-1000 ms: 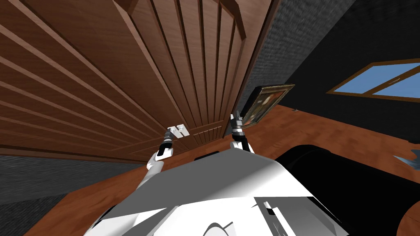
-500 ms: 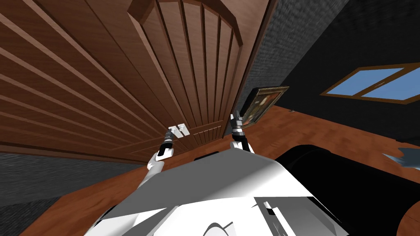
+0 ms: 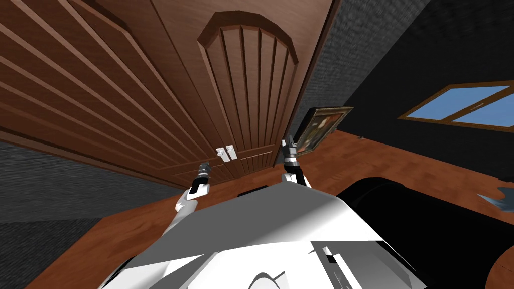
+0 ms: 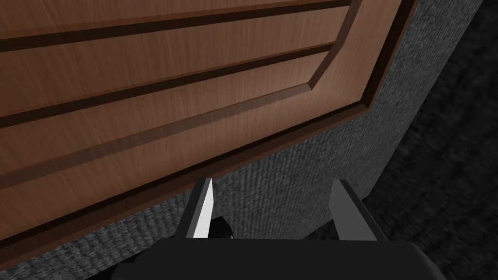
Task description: Pull the door open
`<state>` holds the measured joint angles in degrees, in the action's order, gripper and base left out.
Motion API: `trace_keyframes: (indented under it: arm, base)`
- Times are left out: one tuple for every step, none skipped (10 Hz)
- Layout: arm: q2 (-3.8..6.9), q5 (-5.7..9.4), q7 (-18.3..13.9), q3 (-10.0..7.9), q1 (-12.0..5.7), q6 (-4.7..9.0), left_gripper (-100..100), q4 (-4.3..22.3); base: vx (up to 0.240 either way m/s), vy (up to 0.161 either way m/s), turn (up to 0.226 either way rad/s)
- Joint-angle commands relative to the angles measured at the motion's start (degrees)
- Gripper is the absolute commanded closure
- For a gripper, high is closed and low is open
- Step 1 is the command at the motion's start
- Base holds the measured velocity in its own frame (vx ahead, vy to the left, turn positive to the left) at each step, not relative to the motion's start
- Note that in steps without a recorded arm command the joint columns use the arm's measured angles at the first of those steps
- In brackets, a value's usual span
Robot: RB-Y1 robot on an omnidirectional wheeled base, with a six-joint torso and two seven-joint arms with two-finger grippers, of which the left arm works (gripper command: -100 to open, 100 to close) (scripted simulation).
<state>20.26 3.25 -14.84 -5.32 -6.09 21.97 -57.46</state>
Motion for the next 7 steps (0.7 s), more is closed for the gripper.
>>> trace_keyframes:
  arm:
    - [-0.2, -0.1, -0.5, 0.9, 0.32, -0.05, -100, -1.2]
    - [-0.29, -0.18, -0.8, 1.56, 0.41, 0.07, -100, -1.7]
    - [-0.42, -0.26, -1.2, 2.23, 0.44, 0.19, -100, -2.2]
    - [-0.57, -0.34, -1.5, 2.87, 0.41, 0.3, -100, -2.7]
    - [-0.84, -0.47, -1.8, 3.73, 0.2, 0.45, -100, -3.3]
    - [-0.73, -0.39, -1.6, 3.17, 0.84, -0.45, -100, -4.3]
    - [0.25, -0.14, -1.3, 1.53, 1.93, -0.58, -100, -3.4]
  base:
    - [-0.169, -0.017, -0.047]
    - [-0.189, -0.048, -0.053]
    - [-0.191, -0.06, -0.073]
    - [-0.187, -0.056, -0.082]
    - [-0.176, -0.062, -0.107]
    - [-0.075, -0.031, -0.02]
    - [-0.031, 0.045, 0.226]
